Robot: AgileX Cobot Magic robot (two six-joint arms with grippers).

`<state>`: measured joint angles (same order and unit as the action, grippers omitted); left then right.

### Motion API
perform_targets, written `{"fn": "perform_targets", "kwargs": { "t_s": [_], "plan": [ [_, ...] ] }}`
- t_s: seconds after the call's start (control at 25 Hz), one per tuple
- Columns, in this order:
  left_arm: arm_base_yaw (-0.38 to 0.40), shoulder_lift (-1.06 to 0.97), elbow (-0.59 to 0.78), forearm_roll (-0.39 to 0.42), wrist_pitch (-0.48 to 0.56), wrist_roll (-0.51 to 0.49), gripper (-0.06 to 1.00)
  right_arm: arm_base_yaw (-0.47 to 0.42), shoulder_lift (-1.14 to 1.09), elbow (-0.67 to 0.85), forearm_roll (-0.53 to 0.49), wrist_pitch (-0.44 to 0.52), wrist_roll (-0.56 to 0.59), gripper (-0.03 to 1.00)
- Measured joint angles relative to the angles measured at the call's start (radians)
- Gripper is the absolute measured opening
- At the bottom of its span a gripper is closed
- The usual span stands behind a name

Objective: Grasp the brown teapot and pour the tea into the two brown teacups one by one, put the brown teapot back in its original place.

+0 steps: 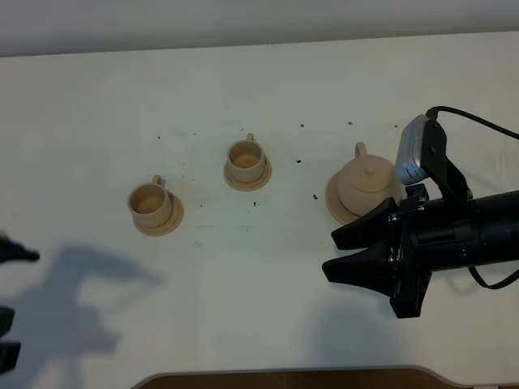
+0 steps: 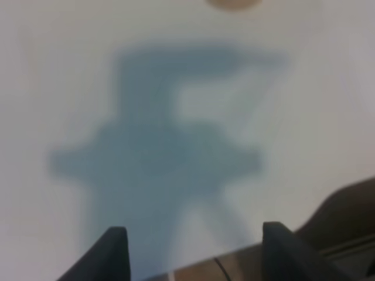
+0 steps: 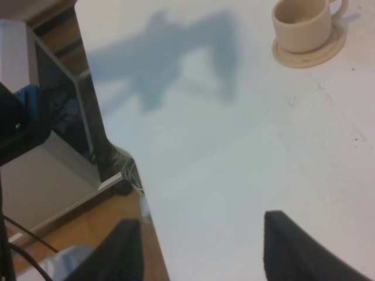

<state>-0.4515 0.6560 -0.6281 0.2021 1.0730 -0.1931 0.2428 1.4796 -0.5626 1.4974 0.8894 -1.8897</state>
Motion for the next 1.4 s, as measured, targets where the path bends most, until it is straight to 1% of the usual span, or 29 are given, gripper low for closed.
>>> {"fn": "perform_targets", "kwargs": {
  "t_s": [0.24,0.4,0.72,0.8,1.0,1.12,1.28,1.4],
  "plan": [
    [0.0,-0.168,0.113,-0.051,-0.011,0.038,0.5,0.0,0.0,0.0,0.004,0.012,0.0,0.48],
    [0.0,-0.286,0.12,-0.072,-0.031,0.063,0.5,0.0,0.0,0.0,0.004,0.014,0.0,0.48],
    [0.007,-0.48,0.126,-0.074,-0.034,0.065,0.5,0.0,0.0,0.0,0.004,0.032,0.0,0.48],
    [0.046,-0.517,0.126,-0.074,-0.034,0.065,0.5,0.0,0.0,0.0,0.003,0.032,0.0,0.48],
    [0.24,-0.603,0.126,-0.071,-0.034,0.065,0.5,0.0,0.0,0.0,0.003,0.033,0.0,0.48],
    [0.326,-0.645,0.126,-0.072,-0.034,0.065,0.5,0.0,0.0,0.0,0.008,0.033,0.002,0.48],
    [0.398,-0.65,0.126,-0.072,-0.034,0.065,0.5,0.0,0.0,0.0,0.058,0.033,0.01,0.48],
    [0.427,-0.651,0.126,-0.072,-0.034,0.064,0.5,0.0,0.0,0.0,0.098,0.033,0.015,0.48]
  ]
}}
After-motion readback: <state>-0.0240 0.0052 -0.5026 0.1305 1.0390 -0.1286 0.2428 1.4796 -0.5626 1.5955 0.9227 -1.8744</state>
